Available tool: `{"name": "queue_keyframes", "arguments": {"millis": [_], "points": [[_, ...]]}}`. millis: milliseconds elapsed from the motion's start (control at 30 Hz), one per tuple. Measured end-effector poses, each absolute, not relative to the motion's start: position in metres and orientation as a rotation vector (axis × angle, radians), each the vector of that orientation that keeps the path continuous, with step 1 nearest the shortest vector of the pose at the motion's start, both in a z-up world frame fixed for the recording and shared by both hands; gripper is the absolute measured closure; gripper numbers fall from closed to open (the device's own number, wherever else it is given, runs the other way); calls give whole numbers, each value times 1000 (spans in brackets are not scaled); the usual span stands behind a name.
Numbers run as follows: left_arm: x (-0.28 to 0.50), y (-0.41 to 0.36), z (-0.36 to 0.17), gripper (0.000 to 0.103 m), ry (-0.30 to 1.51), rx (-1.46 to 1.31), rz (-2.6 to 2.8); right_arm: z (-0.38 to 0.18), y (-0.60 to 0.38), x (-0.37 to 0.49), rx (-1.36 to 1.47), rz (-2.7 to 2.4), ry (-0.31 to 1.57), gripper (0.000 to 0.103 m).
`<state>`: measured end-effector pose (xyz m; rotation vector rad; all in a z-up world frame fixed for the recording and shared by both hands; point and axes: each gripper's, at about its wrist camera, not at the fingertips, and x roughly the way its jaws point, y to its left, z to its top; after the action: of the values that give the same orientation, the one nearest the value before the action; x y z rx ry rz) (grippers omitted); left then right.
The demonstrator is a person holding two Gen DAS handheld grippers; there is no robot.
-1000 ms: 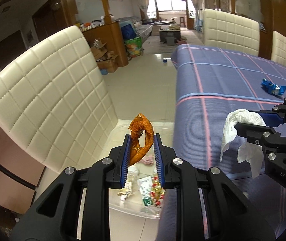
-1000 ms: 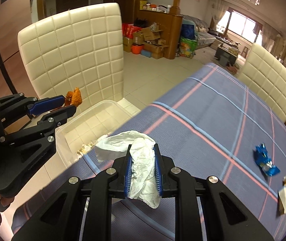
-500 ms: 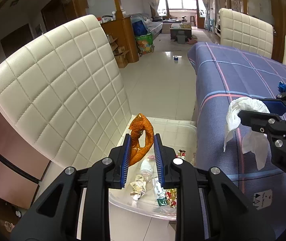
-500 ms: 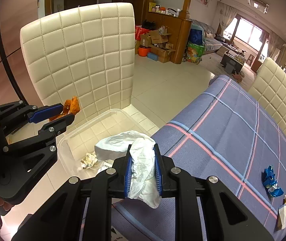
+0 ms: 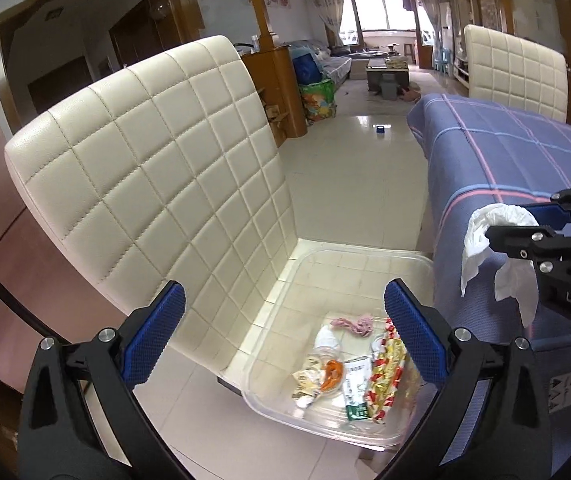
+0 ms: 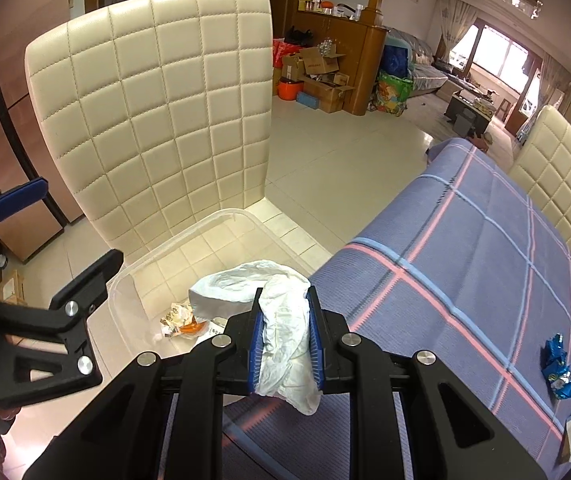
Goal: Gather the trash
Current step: 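Carry pretzel and tissue to the bin and open both tools, then move both tools back over the table toward the blue wrapper and carton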
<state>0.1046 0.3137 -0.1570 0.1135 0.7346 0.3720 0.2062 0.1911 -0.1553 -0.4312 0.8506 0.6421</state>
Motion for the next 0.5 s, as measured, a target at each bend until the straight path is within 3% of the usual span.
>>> {"name": "queue_keyframes", "arguments": {"millis": [267, 333, 400, 500], "points": [[103, 321, -159, 4, 735, 138, 399, -158, 205, 206, -427, 661, 834, 82], [103, 324, -159, 4, 737, 131, 405, -157, 204, 208, -417, 652, 839, 70], [103, 327, -159, 4, 739, 121, 409, -154, 200, 210, -389, 656, 835, 45], [102, 327, -159, 4, 742, 115, 409, -149, 195, 210, -375, 637, 807, 43]]}}
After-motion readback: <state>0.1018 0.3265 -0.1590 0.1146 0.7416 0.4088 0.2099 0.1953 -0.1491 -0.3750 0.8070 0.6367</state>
